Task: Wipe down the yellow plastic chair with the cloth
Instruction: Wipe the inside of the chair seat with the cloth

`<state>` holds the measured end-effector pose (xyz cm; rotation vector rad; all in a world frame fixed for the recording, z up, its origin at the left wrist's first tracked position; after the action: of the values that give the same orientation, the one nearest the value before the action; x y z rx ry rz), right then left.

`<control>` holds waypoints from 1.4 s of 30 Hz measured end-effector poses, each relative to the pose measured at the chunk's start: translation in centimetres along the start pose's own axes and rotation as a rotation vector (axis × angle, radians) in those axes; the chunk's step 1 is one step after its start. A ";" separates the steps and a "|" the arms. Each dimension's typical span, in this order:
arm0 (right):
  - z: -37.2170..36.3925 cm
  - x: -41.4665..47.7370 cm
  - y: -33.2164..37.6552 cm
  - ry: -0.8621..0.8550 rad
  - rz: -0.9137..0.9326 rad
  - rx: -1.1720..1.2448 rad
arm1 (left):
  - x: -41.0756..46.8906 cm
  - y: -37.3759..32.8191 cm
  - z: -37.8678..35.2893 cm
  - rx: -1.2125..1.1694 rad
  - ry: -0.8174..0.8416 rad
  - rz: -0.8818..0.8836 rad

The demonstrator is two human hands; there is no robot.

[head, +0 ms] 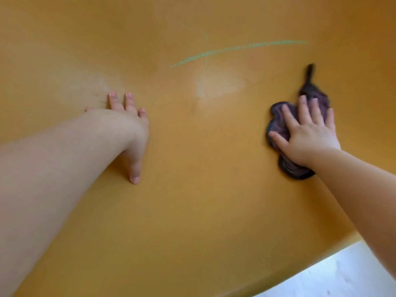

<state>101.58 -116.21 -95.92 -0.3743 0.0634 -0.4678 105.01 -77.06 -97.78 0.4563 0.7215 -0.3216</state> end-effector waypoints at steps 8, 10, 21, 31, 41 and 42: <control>1.6 -13.9 17.6 0.180 0.371 0.315 | -1.2 -1.3 1.1 0.071 0.006 0.006; 2.9 -19.0 19.3 0.199 0.589 0.343 | -2.0 -1.5 1.7 0.056 -0.015 -0.009; 2.0 5.4 -5.0 -0.205 -0.100 -0.107 | -1.1 1.0 7.5 0.145 -0.316 0.108; 4.5 5.6 15.9 -0.180 0.039 0.487 | 0.9 3.1 8.1 0.005 -0.274 0.119; 2.0 2.4 11.4 -0.292 0.603 0.132 | 2.3 2.3 8.1 -0.038 -0.206 0.115; 2.8 5.8 8.5 -0.330 0.474 0.092 | 2.4 2.4 8.0 -0.031 -0.214 0.108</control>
<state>110.75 -110.89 -96.27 -0.3289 -0.1862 0.0629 112.18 -79.37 -93.47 0.4229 0.4906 -0.2526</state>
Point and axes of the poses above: each hand's wrist, its own x-axis towards the middle knuckle, its own z-axis out of the back of the hand, y = z × x, the point moved 9 cm from there along x, towards the middle knuckle, and after that the axes turned 13 degrees about -z, right-handed, at the moved point
